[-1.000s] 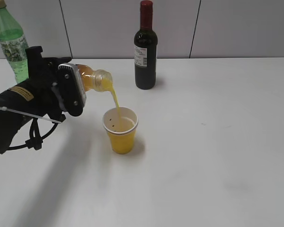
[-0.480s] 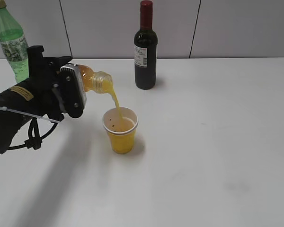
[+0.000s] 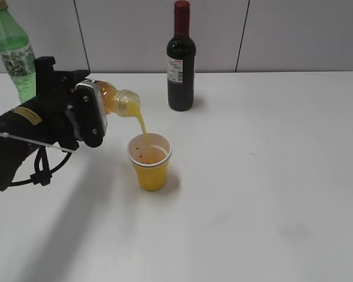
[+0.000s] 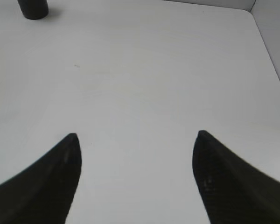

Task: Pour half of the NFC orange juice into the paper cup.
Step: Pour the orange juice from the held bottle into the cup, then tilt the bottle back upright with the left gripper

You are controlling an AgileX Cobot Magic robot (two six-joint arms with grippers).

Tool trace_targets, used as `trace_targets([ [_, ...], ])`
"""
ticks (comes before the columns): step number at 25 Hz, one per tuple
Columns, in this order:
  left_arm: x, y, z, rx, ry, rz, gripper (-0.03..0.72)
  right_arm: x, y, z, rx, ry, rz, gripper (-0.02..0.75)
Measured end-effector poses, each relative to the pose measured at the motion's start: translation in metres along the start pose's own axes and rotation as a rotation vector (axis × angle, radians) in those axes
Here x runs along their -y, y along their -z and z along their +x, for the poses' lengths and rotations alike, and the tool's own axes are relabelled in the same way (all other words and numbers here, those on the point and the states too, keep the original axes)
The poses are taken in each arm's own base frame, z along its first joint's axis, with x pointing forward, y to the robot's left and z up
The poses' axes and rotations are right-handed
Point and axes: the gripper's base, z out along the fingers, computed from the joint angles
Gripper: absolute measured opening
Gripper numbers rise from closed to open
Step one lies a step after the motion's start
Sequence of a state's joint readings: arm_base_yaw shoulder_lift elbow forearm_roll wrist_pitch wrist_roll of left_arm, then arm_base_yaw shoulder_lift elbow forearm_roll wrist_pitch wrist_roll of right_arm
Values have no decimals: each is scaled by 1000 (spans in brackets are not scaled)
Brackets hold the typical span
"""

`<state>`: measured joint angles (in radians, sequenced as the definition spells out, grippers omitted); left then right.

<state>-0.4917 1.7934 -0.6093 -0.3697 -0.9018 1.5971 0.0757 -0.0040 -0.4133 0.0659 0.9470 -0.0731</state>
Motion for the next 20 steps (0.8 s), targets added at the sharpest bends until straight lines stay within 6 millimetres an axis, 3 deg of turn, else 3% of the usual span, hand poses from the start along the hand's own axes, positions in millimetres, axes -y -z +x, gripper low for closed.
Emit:
trace_targets([
  [20, -1, 0, 0, 3, -21, -8, 472, 0, 0, 0, 0, 0, 0, 563],
])
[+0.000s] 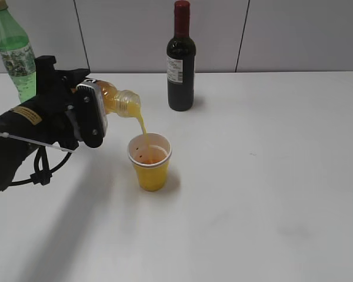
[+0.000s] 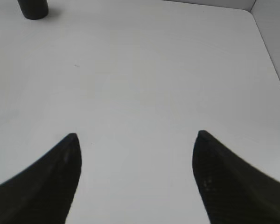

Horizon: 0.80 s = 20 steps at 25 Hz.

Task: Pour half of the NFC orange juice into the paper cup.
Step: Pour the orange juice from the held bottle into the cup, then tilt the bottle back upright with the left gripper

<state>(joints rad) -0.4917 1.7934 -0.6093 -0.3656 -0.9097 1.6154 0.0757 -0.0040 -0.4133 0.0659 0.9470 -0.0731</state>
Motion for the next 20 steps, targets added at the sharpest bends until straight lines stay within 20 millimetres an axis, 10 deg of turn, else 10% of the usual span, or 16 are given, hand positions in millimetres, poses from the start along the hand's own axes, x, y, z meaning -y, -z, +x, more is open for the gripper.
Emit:
trace_targets([
  [20, -1, 0, 0, -1, -44, -7, 472, 0, 0, 0, 0, 0, 0, 563],
])
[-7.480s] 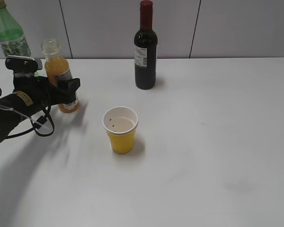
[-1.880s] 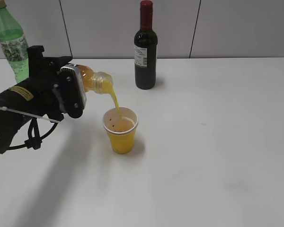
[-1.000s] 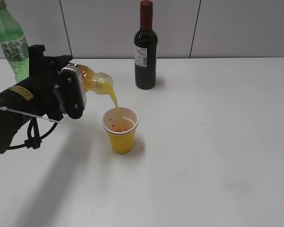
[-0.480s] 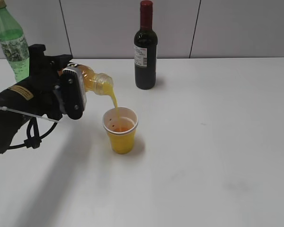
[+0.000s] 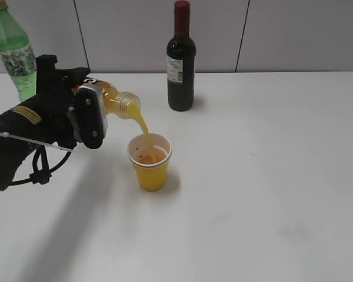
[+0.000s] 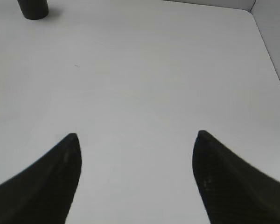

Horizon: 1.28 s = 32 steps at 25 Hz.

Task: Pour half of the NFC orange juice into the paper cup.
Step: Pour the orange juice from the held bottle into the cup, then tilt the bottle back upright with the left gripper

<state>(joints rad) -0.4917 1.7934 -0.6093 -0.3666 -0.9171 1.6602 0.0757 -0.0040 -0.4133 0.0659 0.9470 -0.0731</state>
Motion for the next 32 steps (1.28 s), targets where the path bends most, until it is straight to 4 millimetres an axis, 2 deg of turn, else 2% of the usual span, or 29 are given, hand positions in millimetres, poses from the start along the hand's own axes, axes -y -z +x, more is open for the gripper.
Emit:
trace_targets([
  [15, -1, 0, 0, -1, 23, -8, 472, 0, 0, 0, 0, 0, 0, 563],
  [21, -1, 0, 0, 2, 143, -8, 472, 0, 0, 0, 0, 0, 0, 563],
  [23, -1, 0, 0, 6, 238, -8, 472, 0, 0, 0, 0, 0, 0, 563],
  [28, -2, 0, -3, 32, 721, -6, 472, 0, 0, 0, 0, 0, 0, 563],
  [32, -4, 0, -5, 67, 982, -11, 472, 0, 0, 0, 0, 0, 0, 563],
])
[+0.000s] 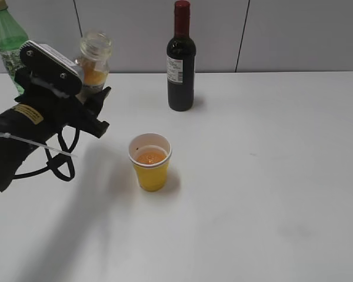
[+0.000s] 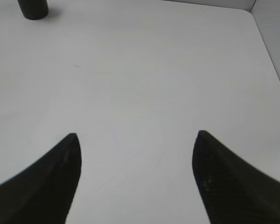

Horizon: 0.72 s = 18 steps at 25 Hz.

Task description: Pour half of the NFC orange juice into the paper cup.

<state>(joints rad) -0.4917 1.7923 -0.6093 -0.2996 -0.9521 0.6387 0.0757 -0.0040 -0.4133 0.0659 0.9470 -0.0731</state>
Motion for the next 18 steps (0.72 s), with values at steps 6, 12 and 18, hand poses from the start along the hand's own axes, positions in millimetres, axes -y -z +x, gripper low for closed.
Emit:
trace_targets([
  [6, -7, -1, 1, 18, 268, -25, 472, 0, 0, 0, 0, 0, 0, 563],
  [12, -22, -4, 8, 34, 416, -14, 472, 0, 0, 0, 0, 0, 0, 563],
  [18, -39, -6, 16, 43, 458, -4, 472, 0, 0, 0, 0, 0, 0, 563],
])
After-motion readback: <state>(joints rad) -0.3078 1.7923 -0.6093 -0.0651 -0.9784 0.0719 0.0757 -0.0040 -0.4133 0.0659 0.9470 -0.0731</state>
